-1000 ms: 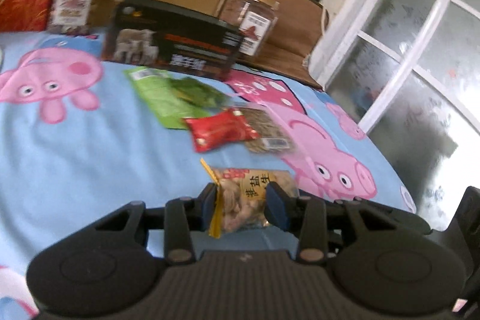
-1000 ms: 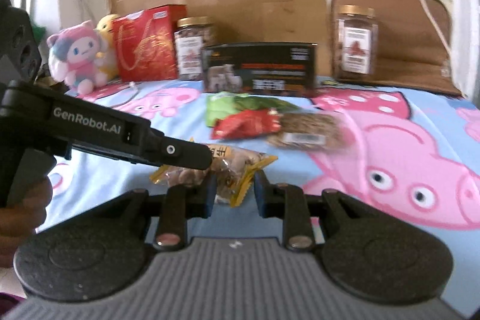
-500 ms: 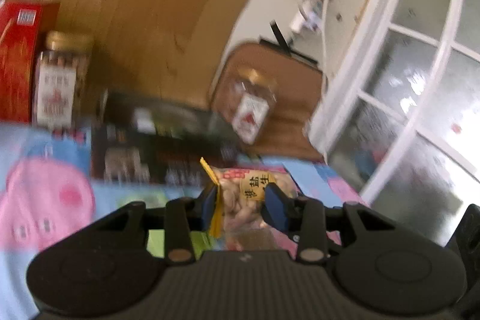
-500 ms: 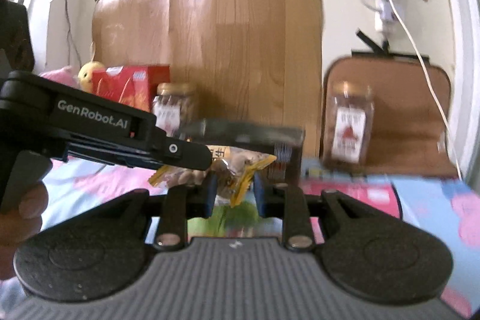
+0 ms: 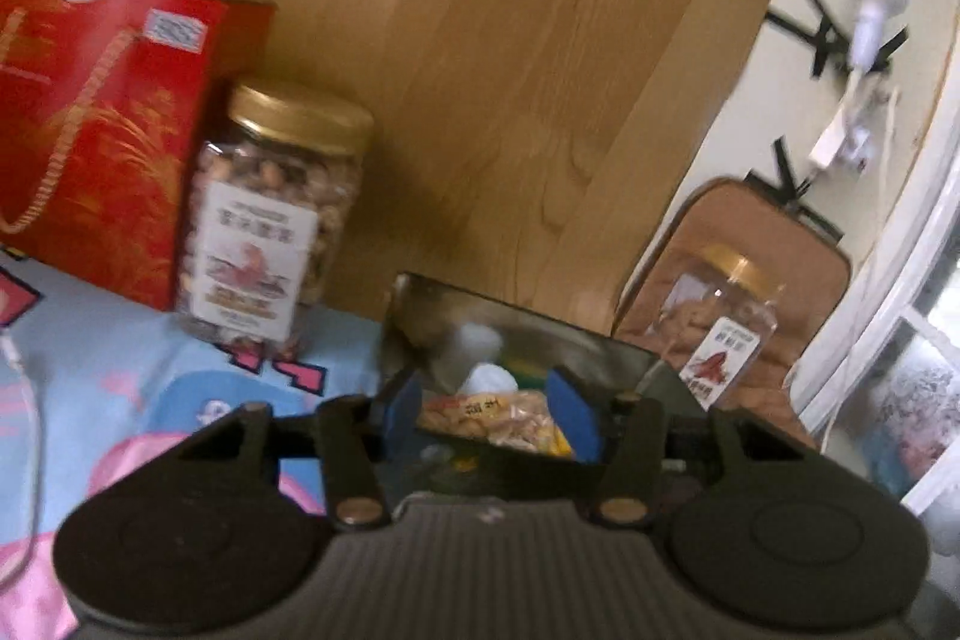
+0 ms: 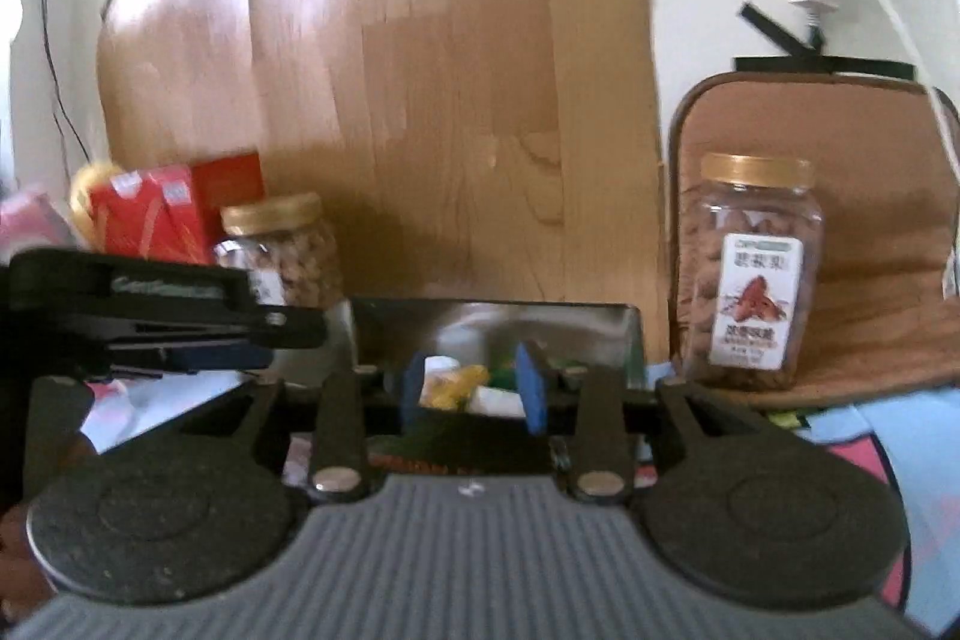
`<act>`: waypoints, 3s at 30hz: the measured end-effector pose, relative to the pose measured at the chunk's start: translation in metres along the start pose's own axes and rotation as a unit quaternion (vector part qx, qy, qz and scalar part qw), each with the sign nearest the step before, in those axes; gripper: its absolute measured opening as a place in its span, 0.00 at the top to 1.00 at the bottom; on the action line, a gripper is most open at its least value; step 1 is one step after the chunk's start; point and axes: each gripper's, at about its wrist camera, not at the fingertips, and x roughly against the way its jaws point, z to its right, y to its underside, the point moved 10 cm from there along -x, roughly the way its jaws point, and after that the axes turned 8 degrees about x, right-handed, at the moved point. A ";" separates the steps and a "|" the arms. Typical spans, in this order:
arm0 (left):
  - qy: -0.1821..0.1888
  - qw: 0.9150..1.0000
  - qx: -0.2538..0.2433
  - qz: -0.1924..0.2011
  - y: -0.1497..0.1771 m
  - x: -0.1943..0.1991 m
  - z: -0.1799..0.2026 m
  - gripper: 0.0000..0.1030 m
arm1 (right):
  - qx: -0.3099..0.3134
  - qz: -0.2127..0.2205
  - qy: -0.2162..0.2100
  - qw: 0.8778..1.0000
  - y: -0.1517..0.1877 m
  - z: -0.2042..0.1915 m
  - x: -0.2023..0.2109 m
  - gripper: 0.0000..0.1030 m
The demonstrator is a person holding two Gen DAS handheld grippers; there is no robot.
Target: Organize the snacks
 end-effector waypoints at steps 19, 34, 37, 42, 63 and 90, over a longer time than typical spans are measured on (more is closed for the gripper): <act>0.036 0.993 0.048 -0.103 0.108 0.066 -0.026 0.54 | 0.038 -0.170 -0.064 0.983 0.088 -0.036 0.011 0.53; 0.087 0.984 0.083 -0.129 0.104 0.114 -0.052 0.48 | 0.217 -0.093 -0.170 0.957 0.097 -0.144 0.110 0.60; 0.069 0.985 0.058 -0.146 0.119 0.124 -0.058 0.48 | 0.264 -0.085 -0.171 0.945 0.113 -0.159 0.126 0.49; 0.061 0.985 0.039 -0.157 0.137 0.138 -0.061 0.48 | 0.217 -0.094 -0.182 0.955 0.112 -0.147 0.139 0.33; 0.026 0.990 0.004 -0.140 0.150 0.160 -0.053 0.65 | 0.154 -0.119 -0.195 0.961 0.117 -0.155 0.139 0.59; 0.049 0.996 -0.036 -0.059 0.026 -0.002 0.043 0.54 | 0.117 -0.033 0.052 0.991 0.002 0.009 -0.010 0.49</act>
